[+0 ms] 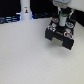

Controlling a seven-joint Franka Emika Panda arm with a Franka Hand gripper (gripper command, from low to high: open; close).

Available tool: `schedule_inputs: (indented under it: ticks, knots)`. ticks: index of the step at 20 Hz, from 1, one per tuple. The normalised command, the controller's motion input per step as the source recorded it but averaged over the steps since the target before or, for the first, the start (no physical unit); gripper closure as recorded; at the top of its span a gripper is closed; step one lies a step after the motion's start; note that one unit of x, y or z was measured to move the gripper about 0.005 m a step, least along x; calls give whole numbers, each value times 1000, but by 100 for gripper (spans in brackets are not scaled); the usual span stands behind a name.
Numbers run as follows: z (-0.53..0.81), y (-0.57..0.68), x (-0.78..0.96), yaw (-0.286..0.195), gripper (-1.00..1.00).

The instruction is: Open the kcup holder, insert the kcup into the holder, and close the kcup holder

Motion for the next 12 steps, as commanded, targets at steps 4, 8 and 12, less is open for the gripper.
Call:
schedule_inputs:
  ticks: [4,8,12]
  knots:
    - [-68,-33,28,-7,100]
    - [-102,-35,75,-6,100]
    - [-54,-28,135,-19,100]
